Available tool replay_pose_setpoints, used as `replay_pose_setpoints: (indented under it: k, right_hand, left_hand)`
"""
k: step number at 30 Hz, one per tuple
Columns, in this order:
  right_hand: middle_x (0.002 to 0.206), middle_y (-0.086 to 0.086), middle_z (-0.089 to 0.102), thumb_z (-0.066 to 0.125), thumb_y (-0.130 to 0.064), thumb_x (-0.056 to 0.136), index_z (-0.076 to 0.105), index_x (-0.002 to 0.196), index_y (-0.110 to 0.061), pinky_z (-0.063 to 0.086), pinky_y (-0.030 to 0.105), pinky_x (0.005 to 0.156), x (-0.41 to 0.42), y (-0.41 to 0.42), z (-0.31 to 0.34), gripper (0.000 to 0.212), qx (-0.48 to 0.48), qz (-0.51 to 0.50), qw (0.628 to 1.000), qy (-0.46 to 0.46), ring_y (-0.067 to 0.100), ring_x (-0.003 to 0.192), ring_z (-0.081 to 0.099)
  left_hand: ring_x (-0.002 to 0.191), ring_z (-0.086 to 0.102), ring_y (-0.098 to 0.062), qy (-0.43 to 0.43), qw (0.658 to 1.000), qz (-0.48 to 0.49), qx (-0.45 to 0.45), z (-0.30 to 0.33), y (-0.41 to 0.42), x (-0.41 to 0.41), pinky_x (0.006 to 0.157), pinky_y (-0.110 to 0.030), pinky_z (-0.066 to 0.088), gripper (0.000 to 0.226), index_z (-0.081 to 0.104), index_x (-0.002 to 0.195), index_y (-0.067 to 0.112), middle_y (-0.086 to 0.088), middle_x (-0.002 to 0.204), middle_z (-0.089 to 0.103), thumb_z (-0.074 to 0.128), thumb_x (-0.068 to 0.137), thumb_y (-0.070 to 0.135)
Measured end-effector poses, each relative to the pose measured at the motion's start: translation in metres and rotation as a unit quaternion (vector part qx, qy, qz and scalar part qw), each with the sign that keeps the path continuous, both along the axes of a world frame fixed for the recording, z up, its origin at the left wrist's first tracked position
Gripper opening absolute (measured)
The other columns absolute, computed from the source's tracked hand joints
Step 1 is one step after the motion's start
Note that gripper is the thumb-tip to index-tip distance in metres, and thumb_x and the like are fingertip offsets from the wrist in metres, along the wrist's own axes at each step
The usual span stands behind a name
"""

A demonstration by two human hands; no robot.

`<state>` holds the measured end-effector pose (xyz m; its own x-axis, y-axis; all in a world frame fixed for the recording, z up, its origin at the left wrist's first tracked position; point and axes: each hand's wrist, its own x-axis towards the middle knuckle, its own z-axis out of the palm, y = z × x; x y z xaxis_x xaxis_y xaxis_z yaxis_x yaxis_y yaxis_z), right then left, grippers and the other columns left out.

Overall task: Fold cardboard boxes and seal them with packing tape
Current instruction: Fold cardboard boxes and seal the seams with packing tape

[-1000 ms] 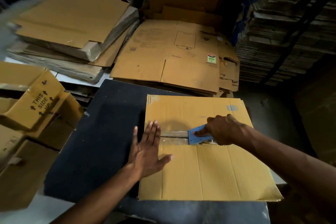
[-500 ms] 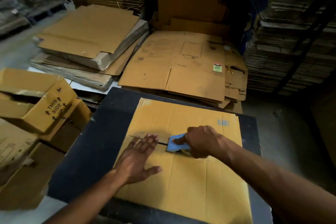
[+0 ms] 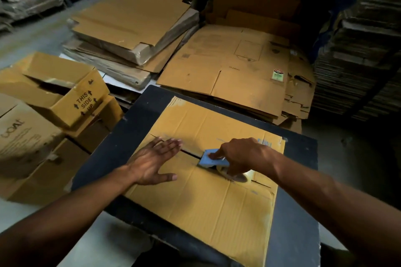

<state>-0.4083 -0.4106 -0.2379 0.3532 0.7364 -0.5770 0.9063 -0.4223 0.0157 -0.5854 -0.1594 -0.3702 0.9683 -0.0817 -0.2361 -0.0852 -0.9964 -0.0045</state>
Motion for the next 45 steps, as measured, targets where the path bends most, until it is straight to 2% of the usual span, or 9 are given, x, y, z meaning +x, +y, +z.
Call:
replay_pose_setpoints:
  k: [10,13,20,28,31,35,39,42,45]
  right_hand:
    - [0.124,-0.006,0.061,0.063,-0.049,0.093,0.028,0.153,-0.057,0.055,0.036,0.080,0.016,-0.095,-0.012,0.070,-0.013,-0.050,0.999,-0.014,0.019,0.105,0.063]
    - [0.128,-0.002,0.061,0.056,-0.052,0.097,0.033,0.153,-0.053,0.045,0.033,0.074,0.008,-0.091,-0.017,0.061,0.004,-0.036,0.998,-0.041,0.024,0.110,0.064]
    - [0.123,0.002,0.066,0.058,-0.037,0.095,0.045,0.151,-0.046,0.044,0.032,0.075,0.004,-0.080,-0.005,0.057,-0.013,-0.029,0.998,-0.054,0.027,0.107,0.066]
    - [0.117,-0.001,0.067,0.057,-0.042,0.095,0.047,0.147,-0.048,0.048,0.033,0.074,0.004,-0.078,-0.011,0.054,-0.004,-0.027,0.998,-0.056,0.025,0.102,0.067]
    - [0.119,-0.002,0.067,0.057,-0.042,0.094,0.044,0.147,-0.053,0.049,0.032,0.076,0.005,-0.081,-0.014,0.056,0.001,-0.024,0.998,-0.055,0.024,0.103,0.067]
    - [0.119,-0.002,0.067,0.057,-0.042,0.093,0.045,0.147,-0.053,0.048,0.033,0.074,0.007,-0.083,-0.018,0.056,0.010,-0.027,0.998,-0.056,0.024,0.102,0.067]
    - [0.121,-0.003,0.067,0.058,-0.042,0.092,0.046,0.147,-0.052,0.047,0.032,0.073,0.006,-0.082,-0.015,0.057,0.010,-0.025,0.998,-0.055,0.024,0.102,0.066]
    - [0.123,-0.003,0.066,0.058,-0.041,0.093,0.046,0.148,-0.050,0.047,0.032,0.075,0.004,-0.082,-0.014,0.057,0.002,-0.025,0.998,-0.055,0.023,0.104,0.066]
    - [0.123,-0.001,0.065,0.060,-0.037,0.096,0.042,0.152,-0.047,0.044,0.033,0.076,0.003,-0.079,-0.009,0.060,-0.022,-0.020,0.998,-0.055,0.024,0.107,0.063]
  left_hand:
    - [0.157,-0.018,-0.013,-0.002,1.000,-0.001,0.013,-0.002,-0.001,0.003,0.128,-0.043,-0.007,0.103,-0.013,0.163,0.022,0.005,0.169,-0.021,0.014,0.090,0.090]
    - [0.158,-0.018,-0.016,0.000,1.000,0.022,0.010,-0.002,-0.009,0.003,0.128,-0.050,-0.002,0.105,-0.012,0.163,0.020,0.003,0.170,-0.023,0.013,0.089,0.091]
    - [0.152,-0.034,-0.022,0.036,0.992,0.105,-0.054,0.009,-0.098,0.019,0.124,-0.055,-0.018,0.130,-0.025,0.157,0.008,-0.008,0.162,-0.039,0.014,0.077,0.102]
    - [0.156,-0.023,-0.017,0.072,0.995,-0.027,-0.067,0.004,-0.162,0.034,0.124,-0.055,-0.016,0.115,-0.016,0.162,0.015,0.001,0.167,-0.027,0.013,0.085,0.095]
    - [0.160,-0.006,-0.022,-0.014,0.996,0.081,-0.036,-0.002,-0.105,0.010,0.128,-0.055,0.001,0.108,-0.003,0.165,0.016,0.000,0.169,-0.016,0.014,0.089,0.091]
    - [0.155,-0.023,-0.026,0.034,0.957,0.284,0.037,0.004,-0.027,-0.013,0.124,-0.061,-0.009,0.117,-0.025,0.159,0.015,-0.007,0.166,-0.031,-0.011,0.076,0.096]
    - [0.153,-0.026,-0.033,0.035,0.950,0.311,0.019,0.006,-0.065,0.009,0.120,-0.067,-0.015,0.129,-0.022,0.157,0.006,-0.019,0.163,-0.030,-0.005,0.072,0.102]
    - [0.153,-0.030,-0.032,0.017,0.966,0.256,-0.030,0.006,-0.117,0.026,0.117,-0.064,-0.024,0.133,-0.023,0.156,0.007,-0.018,0.162,-0.033,0.003,0.070,0.104]
    - [0.155,-0.026,-0.024,0.043,0.997,0.040,-0.054,0.003,-0.155,0.035,0.122,-0.060,-0.018,0.119,-0.022,0.161,0.016,-0.006,0.166,-0.030,0.009,0.080,0.098]
